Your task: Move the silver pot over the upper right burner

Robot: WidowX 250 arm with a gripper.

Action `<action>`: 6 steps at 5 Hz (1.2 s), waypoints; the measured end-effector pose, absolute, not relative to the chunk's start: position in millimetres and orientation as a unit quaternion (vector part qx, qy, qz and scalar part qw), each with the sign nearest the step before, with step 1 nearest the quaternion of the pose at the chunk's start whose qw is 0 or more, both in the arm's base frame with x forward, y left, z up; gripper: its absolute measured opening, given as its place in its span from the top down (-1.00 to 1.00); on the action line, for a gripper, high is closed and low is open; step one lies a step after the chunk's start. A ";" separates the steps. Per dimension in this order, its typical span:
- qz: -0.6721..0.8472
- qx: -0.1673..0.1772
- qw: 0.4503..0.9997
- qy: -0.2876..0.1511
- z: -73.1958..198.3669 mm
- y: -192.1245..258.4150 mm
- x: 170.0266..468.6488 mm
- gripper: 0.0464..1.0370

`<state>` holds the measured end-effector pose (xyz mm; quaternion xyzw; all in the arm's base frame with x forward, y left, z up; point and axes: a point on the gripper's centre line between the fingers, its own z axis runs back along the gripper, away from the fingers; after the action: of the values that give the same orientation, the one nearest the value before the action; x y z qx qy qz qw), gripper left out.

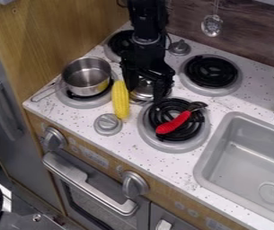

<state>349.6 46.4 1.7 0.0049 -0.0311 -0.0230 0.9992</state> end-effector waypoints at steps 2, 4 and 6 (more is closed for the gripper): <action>-0.018 0.008 1.000 -0.012 -6.9 56.9 349.0 -0.92; 0.013 0.033 0.999 -0.041 11.0 98.6 364.6 -0.92; 0.044 0.029 0.998 -0.023 -6.9 139.7 367.2 -0.92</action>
<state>367.2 139.7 -6.9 0.0294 -0.0233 0.0438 0.9983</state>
